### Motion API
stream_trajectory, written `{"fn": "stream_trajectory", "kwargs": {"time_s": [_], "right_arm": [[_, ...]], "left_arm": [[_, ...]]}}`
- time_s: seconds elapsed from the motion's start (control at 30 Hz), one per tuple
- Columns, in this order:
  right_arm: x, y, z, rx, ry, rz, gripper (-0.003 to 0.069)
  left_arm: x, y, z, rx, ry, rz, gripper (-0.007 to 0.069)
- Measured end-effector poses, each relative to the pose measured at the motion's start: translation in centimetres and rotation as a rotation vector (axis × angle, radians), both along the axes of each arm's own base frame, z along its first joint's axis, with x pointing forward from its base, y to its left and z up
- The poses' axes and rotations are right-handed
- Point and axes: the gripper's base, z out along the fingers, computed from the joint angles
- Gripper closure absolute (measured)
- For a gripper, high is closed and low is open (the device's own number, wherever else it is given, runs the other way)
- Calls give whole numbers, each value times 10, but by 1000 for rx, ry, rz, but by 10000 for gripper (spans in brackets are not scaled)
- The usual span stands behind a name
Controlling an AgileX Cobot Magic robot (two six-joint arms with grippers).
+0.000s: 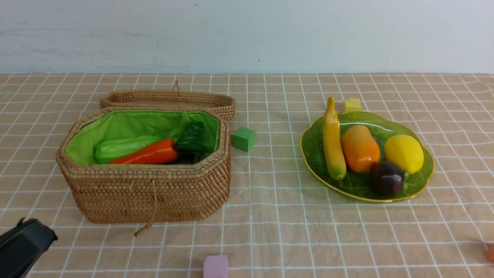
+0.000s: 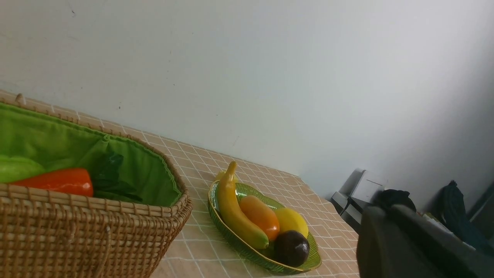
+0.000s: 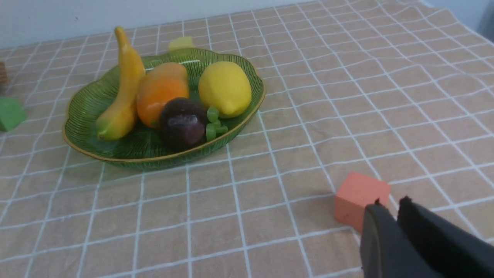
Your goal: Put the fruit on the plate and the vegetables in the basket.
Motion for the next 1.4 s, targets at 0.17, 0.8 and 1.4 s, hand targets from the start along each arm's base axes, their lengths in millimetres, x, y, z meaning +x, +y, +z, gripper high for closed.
{"fn": "stream_trajectory", "kwargs": {"time_s": [0.17,0.8,1.4], "right_arm": [[6,2,-42,83,78,7,617],[7,4,-42,106,47,20,621],[7,4,-42,106,46,20,612]], "left_arm": [[0,0,0,-6,4,0,632],[0,0,0,-16,10,1,617],[3,6,1,-61,20,66,606]]}}
